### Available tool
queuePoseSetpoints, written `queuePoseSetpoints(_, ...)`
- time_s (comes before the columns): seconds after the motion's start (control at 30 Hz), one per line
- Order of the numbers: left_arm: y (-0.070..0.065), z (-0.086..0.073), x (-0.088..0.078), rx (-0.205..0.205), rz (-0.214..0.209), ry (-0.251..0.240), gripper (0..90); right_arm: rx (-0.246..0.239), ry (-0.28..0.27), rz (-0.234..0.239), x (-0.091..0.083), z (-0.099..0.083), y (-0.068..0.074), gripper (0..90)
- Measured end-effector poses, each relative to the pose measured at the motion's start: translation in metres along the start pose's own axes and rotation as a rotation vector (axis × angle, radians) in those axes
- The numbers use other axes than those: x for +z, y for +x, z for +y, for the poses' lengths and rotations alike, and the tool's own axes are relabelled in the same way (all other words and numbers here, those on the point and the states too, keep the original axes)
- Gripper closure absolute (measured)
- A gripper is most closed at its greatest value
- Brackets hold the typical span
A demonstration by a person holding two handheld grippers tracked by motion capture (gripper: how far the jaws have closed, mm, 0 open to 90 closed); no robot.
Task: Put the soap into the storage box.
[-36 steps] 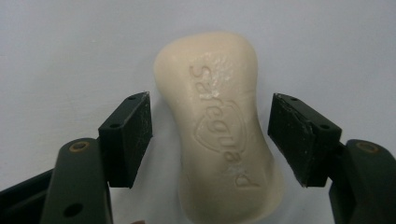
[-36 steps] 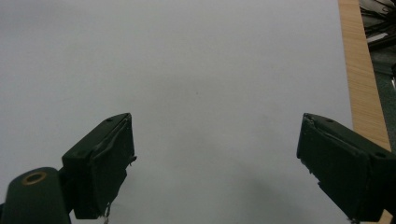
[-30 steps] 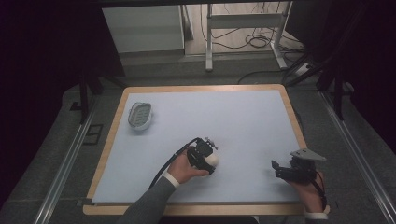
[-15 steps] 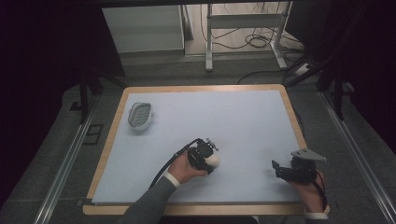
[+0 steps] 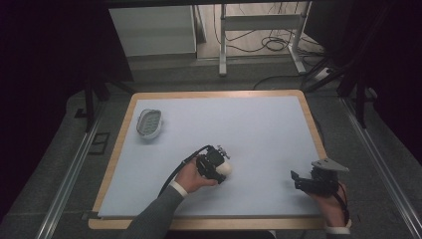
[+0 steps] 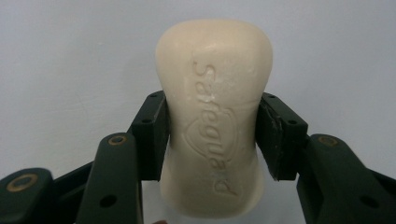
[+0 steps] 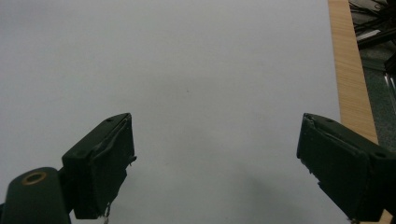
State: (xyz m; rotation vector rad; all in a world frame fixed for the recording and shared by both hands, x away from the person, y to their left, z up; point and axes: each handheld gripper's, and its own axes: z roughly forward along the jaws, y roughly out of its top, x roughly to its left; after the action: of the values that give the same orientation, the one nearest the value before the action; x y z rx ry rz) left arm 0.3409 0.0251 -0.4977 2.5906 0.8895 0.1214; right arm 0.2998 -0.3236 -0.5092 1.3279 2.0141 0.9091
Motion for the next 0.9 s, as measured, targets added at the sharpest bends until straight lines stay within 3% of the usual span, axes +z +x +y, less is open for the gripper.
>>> queuePoseSetpoints(0.17,-0.0004,0.0012,0.008,0.0,-0.005,0.016,48.6,0.001,0.002,-0.002,0.0002,-0.0005,-0.0007,10.9)
queuePoseSetpoints(0.53,-0.001,-0.0016,0.0045,0.008,-0.011,0.035,41.5,0.003,0.004,-0.005,-0.0001,-0.0006,-0.0011,10.9)
queuePoseSetpoints(0.9,-0.0012,-0.0013,0.0034,0.036,0.008,0.046,49.3,0.004,0.002,-0.006,-0.0004,-0.0011,-0.0022,10.9)
